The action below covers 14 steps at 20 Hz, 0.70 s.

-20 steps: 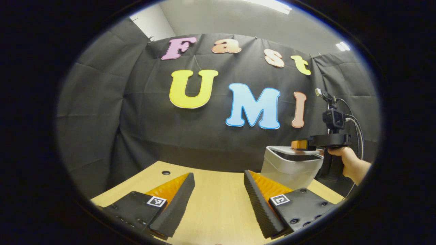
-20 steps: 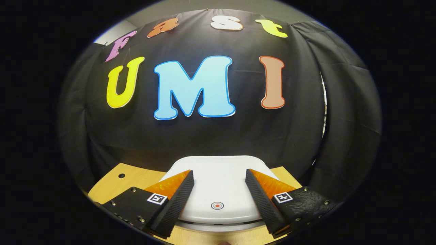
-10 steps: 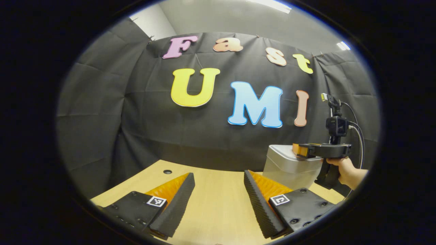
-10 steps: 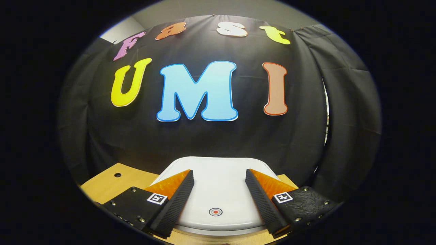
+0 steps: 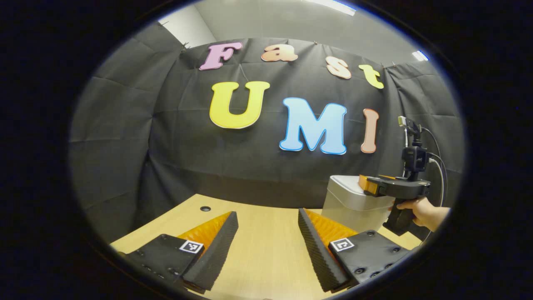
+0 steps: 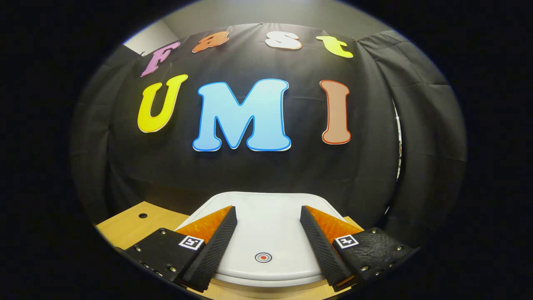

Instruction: Press the lid of the desktop garbage bin to open it, pick up the crumpled paper on the desktop and throw it into the bin, then pick up the pop can on the desktop and drop it into the bin, and finally close the garbage bin lid.

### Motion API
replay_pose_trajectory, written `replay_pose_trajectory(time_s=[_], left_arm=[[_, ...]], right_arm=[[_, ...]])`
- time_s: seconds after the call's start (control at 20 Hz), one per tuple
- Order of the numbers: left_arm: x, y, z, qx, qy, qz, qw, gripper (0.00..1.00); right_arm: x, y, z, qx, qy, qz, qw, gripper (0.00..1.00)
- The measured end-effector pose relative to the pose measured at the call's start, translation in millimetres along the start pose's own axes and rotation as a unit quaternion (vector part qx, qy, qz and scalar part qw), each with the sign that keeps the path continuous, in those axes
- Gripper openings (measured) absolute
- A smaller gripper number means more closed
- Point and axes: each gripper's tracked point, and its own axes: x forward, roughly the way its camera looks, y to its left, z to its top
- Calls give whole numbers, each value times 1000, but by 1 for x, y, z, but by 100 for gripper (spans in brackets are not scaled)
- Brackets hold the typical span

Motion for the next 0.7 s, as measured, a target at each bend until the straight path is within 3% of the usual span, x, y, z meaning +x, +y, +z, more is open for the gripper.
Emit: replay_pose_trajectory(time_s=[0.3,0.7], left_arm=[[-2,-3,2,3,-1,0,1000,95],[-21,-3,13,9,-19,16,1000,96]], right_arm=[[4,-6,3,5,-23,-24,999,99],[1,-5,6,6,-17,-19,1000,98]])
